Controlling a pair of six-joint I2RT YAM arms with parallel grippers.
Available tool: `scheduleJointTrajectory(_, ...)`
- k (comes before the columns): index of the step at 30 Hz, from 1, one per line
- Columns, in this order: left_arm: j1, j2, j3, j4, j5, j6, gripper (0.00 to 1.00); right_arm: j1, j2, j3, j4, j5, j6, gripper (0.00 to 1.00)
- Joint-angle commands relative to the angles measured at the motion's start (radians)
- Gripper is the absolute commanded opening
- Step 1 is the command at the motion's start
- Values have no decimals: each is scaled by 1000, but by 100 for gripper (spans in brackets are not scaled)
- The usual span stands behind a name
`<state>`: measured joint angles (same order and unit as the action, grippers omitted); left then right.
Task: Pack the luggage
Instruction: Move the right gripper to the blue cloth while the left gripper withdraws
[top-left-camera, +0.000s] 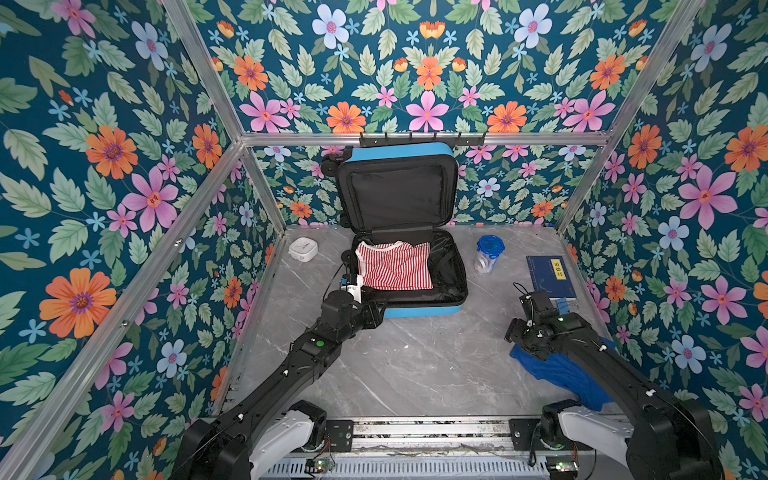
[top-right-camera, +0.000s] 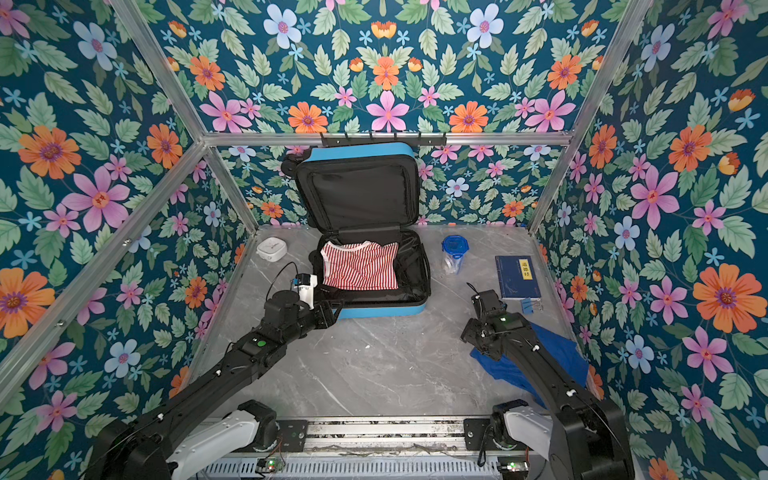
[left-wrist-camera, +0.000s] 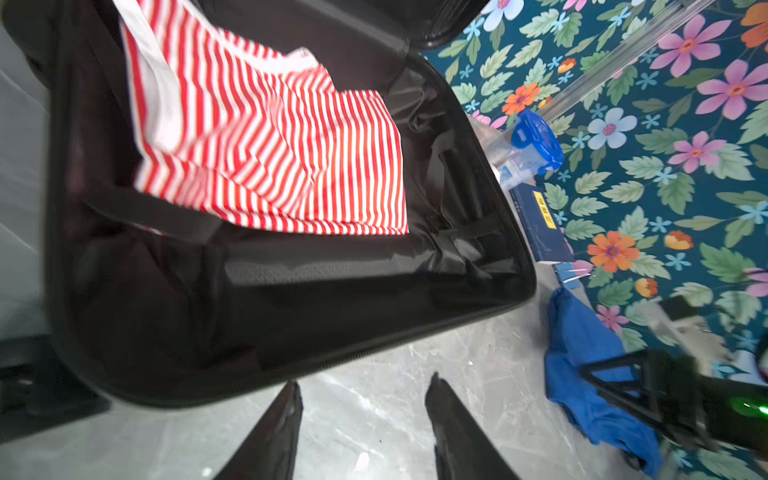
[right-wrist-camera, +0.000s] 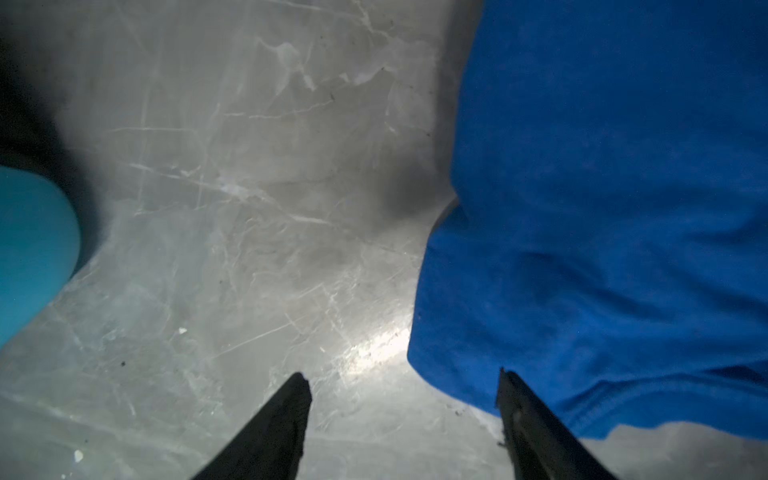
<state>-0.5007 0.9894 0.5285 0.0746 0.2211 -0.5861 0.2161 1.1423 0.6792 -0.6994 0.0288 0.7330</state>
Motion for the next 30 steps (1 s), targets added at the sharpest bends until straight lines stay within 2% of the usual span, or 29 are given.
scheduleJointTrajectory(1,-19,-8,-28,102,16,-64,53,-9,48,-16,84,27,33,73)
scheduleJointTrajectory(6,-38,-13,-50,111,9,-78,53,-10,135,-26,132,21,48,65)
scheduleJointTrajectory(13,-41,-17,-42,103,4,-75,53,-9,159,-78,193,-15,80,54)
scheduleJointTrajectory(16,-42,-9,-39,105,3,-75,53,-9,171,-103,214,-39,85,47)
scheduleJointTrajectory(18,-42,-1,-38,106,1,-79,53,-5,175,-120,228,-53,90,39)
scheduleJointTrajectory(25,-42,14,-33,107,-9,-82,53,97,156,-117,205,-14,109,13)
scheduleJointTrajectory(30,-42,23,-30,89,-28,-81,53,186,148,-91,211,-14,104,6)
